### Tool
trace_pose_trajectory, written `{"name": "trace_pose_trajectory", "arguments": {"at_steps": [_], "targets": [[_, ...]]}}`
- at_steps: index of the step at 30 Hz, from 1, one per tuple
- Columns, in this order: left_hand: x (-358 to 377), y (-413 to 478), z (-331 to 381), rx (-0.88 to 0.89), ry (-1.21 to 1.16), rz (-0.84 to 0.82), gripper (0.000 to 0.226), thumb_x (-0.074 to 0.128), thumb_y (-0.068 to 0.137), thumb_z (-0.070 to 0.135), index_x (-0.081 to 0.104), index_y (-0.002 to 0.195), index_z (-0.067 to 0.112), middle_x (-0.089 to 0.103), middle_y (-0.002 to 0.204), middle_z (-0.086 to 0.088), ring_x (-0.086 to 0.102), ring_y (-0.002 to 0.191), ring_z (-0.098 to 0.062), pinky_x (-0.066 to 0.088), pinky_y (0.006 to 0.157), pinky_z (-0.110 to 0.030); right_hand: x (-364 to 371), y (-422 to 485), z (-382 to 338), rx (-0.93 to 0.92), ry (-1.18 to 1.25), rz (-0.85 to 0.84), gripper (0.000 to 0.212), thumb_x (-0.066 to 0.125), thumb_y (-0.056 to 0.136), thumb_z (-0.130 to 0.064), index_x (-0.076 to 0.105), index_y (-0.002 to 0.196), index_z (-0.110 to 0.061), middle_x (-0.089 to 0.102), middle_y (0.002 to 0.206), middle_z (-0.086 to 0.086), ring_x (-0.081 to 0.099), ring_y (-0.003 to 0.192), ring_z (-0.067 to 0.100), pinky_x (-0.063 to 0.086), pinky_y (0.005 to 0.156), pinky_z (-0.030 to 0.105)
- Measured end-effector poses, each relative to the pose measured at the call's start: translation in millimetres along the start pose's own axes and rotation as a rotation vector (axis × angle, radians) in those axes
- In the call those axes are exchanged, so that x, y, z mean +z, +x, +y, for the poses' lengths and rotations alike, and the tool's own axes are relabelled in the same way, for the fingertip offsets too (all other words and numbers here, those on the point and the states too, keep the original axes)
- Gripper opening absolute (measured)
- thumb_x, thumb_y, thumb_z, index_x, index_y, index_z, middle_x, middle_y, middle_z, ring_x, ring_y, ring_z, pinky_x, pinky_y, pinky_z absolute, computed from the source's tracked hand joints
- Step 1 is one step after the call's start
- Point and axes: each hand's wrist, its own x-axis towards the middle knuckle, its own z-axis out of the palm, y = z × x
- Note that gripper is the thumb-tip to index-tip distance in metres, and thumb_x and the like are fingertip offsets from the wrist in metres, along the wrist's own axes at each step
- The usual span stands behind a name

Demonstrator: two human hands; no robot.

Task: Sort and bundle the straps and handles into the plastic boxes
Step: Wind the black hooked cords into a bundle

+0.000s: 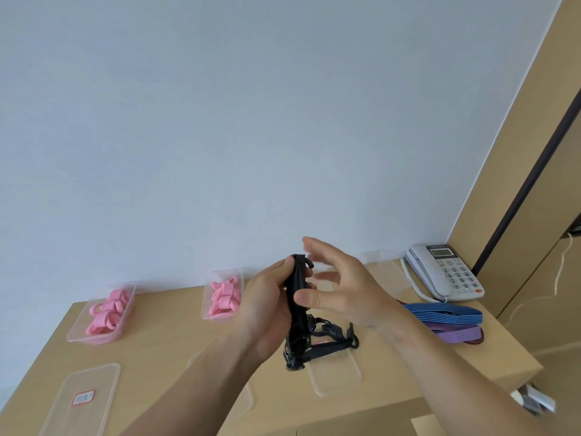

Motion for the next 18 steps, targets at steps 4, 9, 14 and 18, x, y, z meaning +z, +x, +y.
{"name": "trace_pose_trajectory", "arguments": {"at_steps": [4,9,14,18], "targets": [[3.4,-1.1,-4.5,-0.042,0.02,-0.008,0.037,0.049,0.109,0.026,0.071,0.117,-0.003,0.063,0.095,-0.013,0.058,0.077,-0.021,0.047,0.078,-0.038,0.9,2.3,-5.2,-0.007,-0.025,-0.079,0.077,0.089,0.065,-0.042,0.057,0.135,-0.033,0.065,0.13,-0.014,0.058,0.125,0.005,0.048,0.109,0.035],[4.2,-1.1,-0.9,0.021,0.1,-0.038,0.043,0.052,0.109,0.026,0.084,0.087,0.009,0.078,0.088,-0.014,0.076,0.083,-0.024,0.065,0.078,-0.04,5.1,1.2,-3.5,-0.045,0.005,0.014,0.078,0.095,0.066,-0.022,0.058,0.134,-0.033,0.061,0.124,-0.009,0.064,0.096,0.001,0.054,0.086,0.023],[3.5,-0.1,2.2,-0.011,0.208,-0.083,0.044,0.05,0.109,0.042,0.084,0.098,0.017,0.075,0.083,-0.012,0.071,0.073,-0.026,0.063,0.068,-0.039,6.2,5.2,-6.2,-0.163,-0.119,0.127,0.084,0.094,0.066,-0.017,0.055,0.141,-0.023,0.056,0.129,-0.009,0.058,0.117,0.01,0.049,0.098,0.022],[0.0,3.2,-6.1,-0.109,0.303,-0.106,0.055,0.043,0.107,0.055,0.069,0.105,0.007,0.061,0.068,-0.013,0.057,0.06,-0.023,0.047,0.064,-0.032,-1.3,10.6,-6.2,-0.236,-0.236,0.194,0.085,0.095,0.063,-0.014,0.058,0.14,-0.019,0.053,0.132,-0.015,0.055,0.121,0.007,0.04,0.101,0.014]]}}
